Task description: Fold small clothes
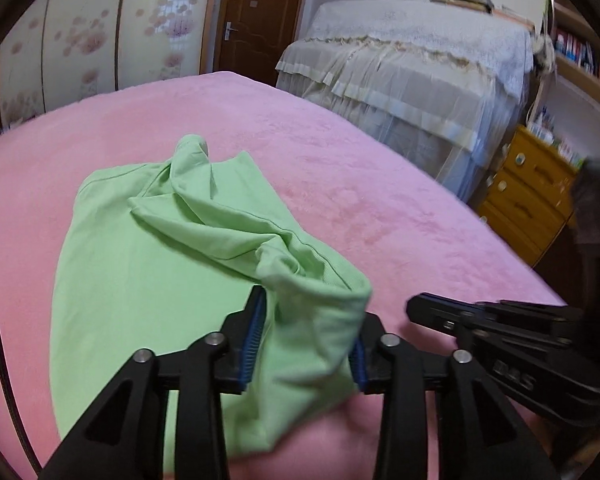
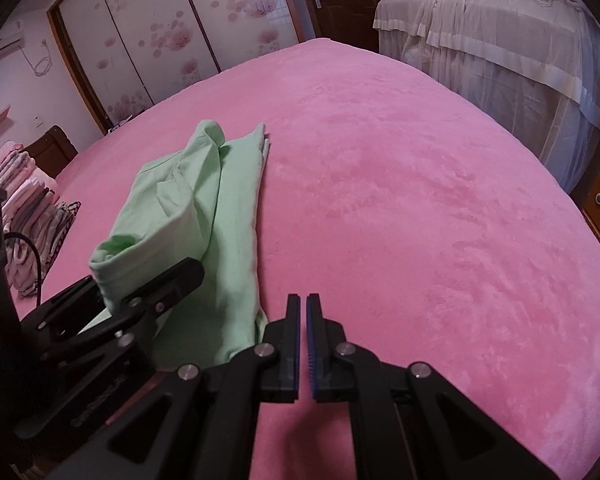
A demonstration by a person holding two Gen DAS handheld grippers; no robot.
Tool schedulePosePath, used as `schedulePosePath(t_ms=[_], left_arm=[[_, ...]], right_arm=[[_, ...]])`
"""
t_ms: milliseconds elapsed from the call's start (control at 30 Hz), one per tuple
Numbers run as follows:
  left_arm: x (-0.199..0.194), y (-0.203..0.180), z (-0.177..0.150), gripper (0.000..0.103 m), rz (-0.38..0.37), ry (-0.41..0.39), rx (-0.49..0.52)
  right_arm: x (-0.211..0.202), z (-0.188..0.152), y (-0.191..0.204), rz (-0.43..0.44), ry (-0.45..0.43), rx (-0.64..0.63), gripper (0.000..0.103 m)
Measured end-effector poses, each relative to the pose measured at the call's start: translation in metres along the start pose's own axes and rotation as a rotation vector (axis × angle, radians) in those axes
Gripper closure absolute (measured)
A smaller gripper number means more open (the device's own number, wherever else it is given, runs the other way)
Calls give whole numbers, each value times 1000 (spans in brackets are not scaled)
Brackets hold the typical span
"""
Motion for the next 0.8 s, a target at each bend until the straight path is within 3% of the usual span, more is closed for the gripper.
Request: schedulePosePath(t_ms=[100,233,433,533,600,800], left_arm=[[-21,19,4,47,8,-32,-41],[-48,54,-4,45,76,-42,-76],[-59,103,-38,44,141,23,-164],[-55,114,-51,44,168,42,-184],[-53,116,-57,44,171,44,-185],[-49,118,-63,44,172,52,-181]], right_arm=[[-5,3,3,15,-12,-7,100],[-10,6,12,50,-14,-25,100],[-17,13,41,88,-16,-93,99],[-20,13,52,101,-18,-112,84],[-24,13,55,116,-30,-99,61],[-33,17,75,132,-32,-142,57]])
Point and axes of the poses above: each gripper's, at about its wrist camera, not at the fingertips, and x roughly the way its jaws point, y to its left, z to its top, the point moved 9 cm from there along x, roughly the way its jaws point, and after that the axes turned 7 degrees about z, right-handed, at the moved point
